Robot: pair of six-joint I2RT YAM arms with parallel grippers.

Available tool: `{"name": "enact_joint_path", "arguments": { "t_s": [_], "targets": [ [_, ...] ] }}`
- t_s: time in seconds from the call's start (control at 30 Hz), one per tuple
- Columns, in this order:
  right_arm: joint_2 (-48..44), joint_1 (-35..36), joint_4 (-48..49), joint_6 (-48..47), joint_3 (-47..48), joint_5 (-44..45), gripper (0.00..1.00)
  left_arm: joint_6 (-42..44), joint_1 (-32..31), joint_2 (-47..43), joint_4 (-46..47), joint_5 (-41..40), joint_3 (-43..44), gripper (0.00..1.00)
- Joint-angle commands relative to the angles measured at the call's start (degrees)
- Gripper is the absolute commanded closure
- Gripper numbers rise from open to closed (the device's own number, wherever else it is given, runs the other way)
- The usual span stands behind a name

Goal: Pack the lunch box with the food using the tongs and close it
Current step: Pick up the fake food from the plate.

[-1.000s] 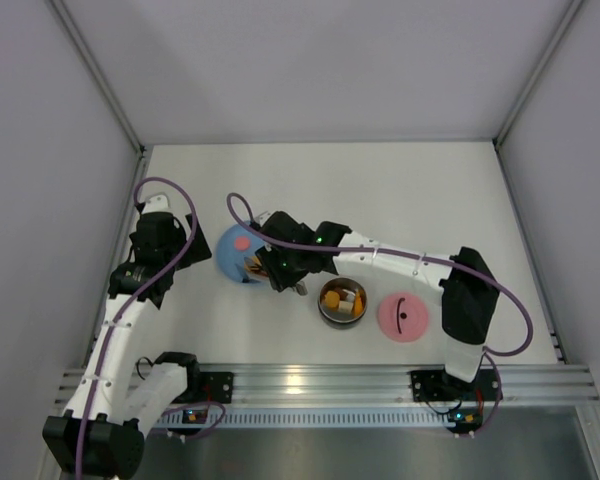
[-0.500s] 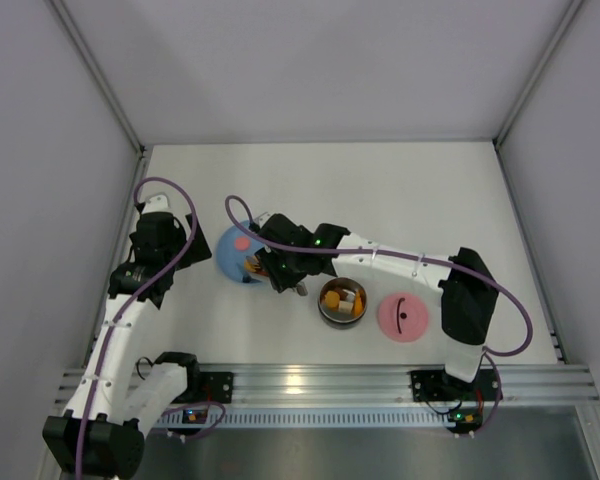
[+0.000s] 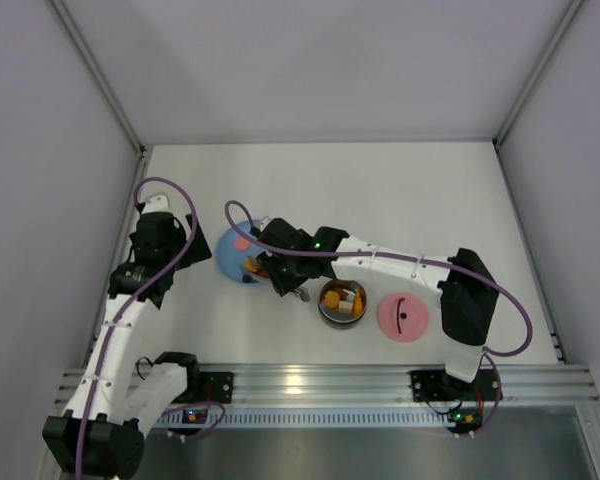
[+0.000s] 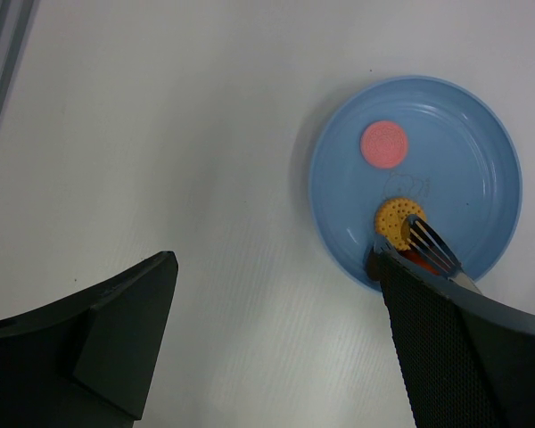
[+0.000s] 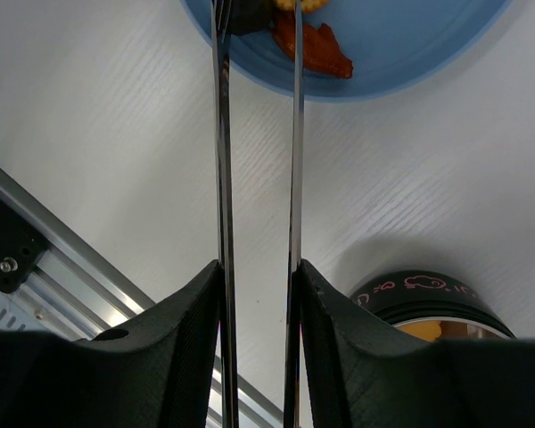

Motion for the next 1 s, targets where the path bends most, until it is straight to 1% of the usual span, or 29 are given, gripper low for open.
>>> {"name": "enact_joint_path", "arguments": {
  "t_s": [0.0, 0.97],
  "targets": [
    [-2.7, 1.1, -1.1, 0.0, -0.5, 1.1, 0.63, 0.5, -0.2, -0.2, 1.1, 0.0, -0.4, 0.01],
    [-4.3, 1.8, -1.6, -0.2, 0.4, -0.3, 0.62, 0.5, -0.2, -0.2, 1.0, -0.1, -0.4, 0.01]
  ]
}}
